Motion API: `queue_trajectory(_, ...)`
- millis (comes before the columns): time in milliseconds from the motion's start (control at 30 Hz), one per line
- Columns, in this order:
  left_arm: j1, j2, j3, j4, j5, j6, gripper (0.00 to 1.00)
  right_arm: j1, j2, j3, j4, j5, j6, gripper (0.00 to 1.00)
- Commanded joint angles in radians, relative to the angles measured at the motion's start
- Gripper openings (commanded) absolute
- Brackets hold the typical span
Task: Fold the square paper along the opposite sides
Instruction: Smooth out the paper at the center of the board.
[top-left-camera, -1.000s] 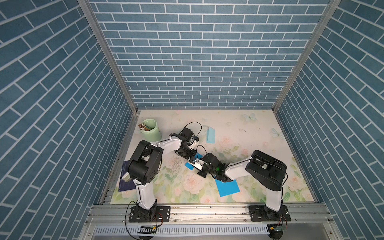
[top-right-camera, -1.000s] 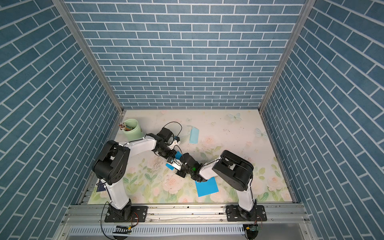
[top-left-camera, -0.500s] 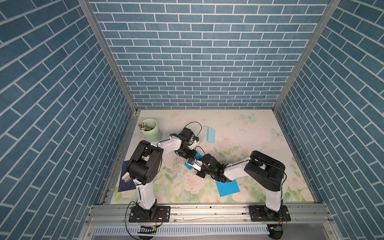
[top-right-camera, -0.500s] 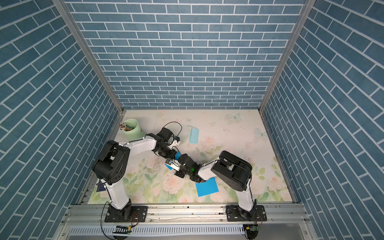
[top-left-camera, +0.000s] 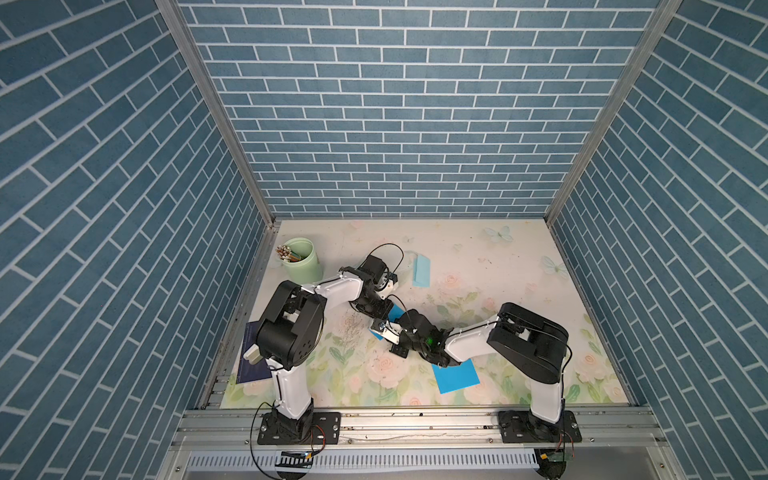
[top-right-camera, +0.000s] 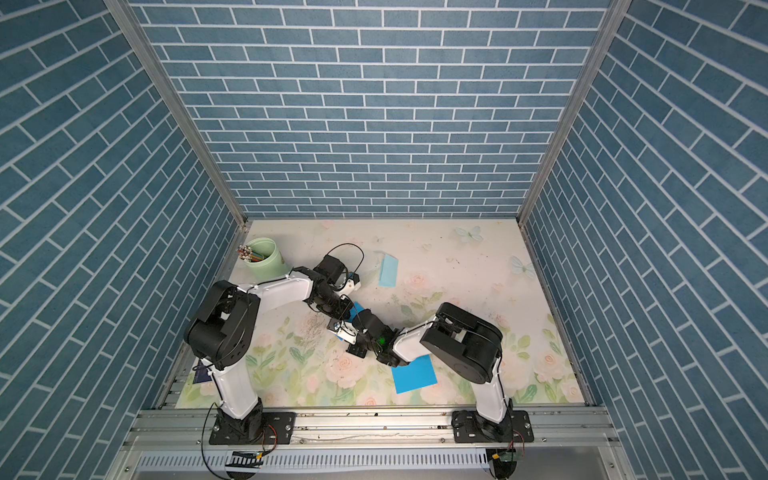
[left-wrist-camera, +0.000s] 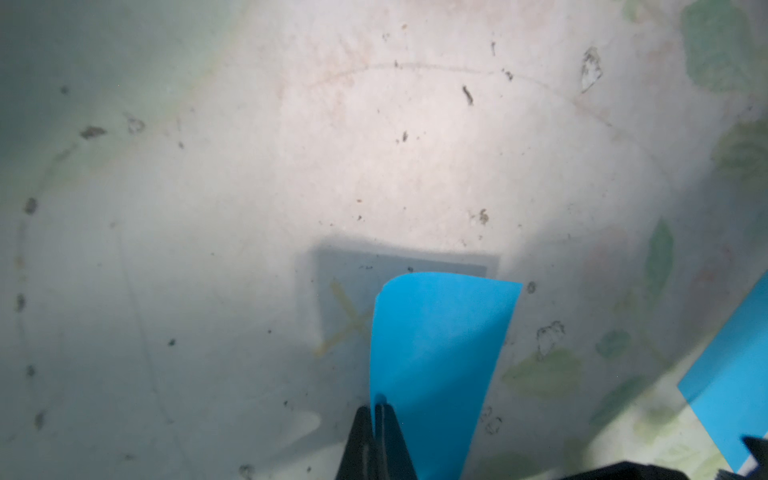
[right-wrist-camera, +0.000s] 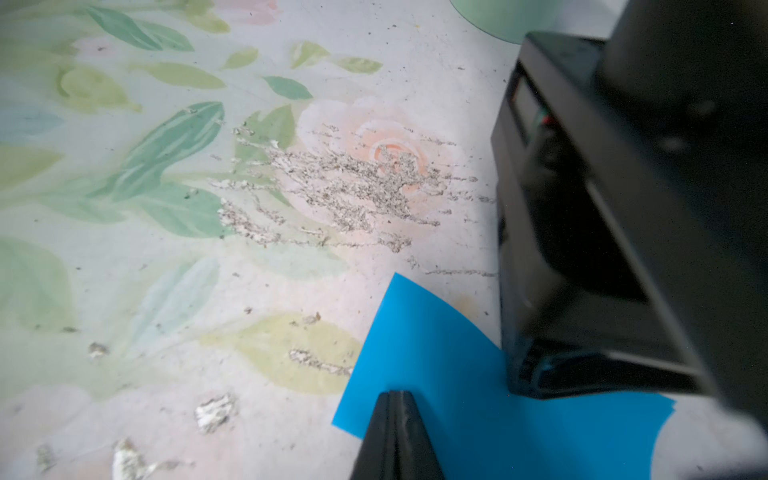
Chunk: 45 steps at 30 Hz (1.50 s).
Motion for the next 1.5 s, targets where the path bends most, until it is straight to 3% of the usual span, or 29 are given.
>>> queue_trajectory(0, 0.014, 0.094, -0.059, -0.057, -0.140, -0.001, 0.00, 0.027, 0.046, -0.029, -0.140, -0.033, -0.012, 0.09)
queue_trajectory(1333, 0.020, 0.090, -0.053, -0.062, -0.140, -0.005, 0.00, 0.086, 0.034, -0.044, -0.183, -0.021, 0.032, 0.09)
queue_trajectory(1467, 0.019, 0.082, -0.062, -0.056, -0.133, -0.007, 0.00, 0.075, -0.078, -0.039, -0.163, -0.022, 0.060, 0.07)
